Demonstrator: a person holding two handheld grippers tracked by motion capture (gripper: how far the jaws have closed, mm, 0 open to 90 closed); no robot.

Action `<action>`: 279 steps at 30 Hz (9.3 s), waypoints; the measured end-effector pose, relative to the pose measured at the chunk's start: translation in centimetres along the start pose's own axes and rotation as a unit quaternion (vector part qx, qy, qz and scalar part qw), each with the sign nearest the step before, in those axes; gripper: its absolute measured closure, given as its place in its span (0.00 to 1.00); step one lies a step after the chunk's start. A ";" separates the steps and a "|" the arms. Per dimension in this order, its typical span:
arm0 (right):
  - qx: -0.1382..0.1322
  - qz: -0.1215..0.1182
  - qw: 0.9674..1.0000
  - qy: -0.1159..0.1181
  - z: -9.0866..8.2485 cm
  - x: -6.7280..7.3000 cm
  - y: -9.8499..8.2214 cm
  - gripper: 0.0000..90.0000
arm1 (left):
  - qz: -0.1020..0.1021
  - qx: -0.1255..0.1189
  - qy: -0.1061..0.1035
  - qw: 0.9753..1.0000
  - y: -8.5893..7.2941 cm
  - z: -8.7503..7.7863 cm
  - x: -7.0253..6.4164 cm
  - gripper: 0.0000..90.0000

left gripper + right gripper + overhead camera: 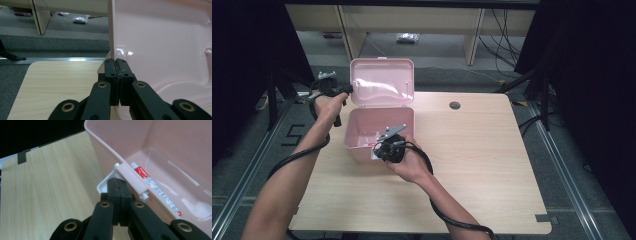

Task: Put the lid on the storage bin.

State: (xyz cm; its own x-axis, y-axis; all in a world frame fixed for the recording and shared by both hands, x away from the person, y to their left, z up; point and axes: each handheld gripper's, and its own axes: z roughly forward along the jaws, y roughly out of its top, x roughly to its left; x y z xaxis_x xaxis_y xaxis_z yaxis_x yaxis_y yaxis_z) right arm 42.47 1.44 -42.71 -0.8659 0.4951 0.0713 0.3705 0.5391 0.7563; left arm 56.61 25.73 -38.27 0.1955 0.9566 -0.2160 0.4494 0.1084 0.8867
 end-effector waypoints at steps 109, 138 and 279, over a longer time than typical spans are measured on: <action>-0.017 0.015 1.000 -0.010 0.1 -0.7 0.0 1.00 | 0.099 -0.063 0.012 0.993 -3.8 -3.4 0.0 0.97; -0.076 0.038 0.996 0.002 -1.9 -0.7 0.4 1.00 | 0.143 -0.076 0.052 0.985 -5.6 -4.7 -1.3 0.97; -0.036 0.086 0.983 -0.161 -12.7 -9.0 -7.8 0.97 | 0.145 -0.096 -0.017 0.985 -16.4 -16.7 0.9 0.52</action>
State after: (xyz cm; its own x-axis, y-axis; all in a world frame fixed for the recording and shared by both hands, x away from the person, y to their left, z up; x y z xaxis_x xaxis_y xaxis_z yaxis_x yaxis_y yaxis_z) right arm 43.13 -15.83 -40.99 -0.6373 0.7706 0.0023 0.4683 0.3849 0.7953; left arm 34.87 29.28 -46.21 0.3220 0.9456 0.0468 0.1976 -0.1154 0.9735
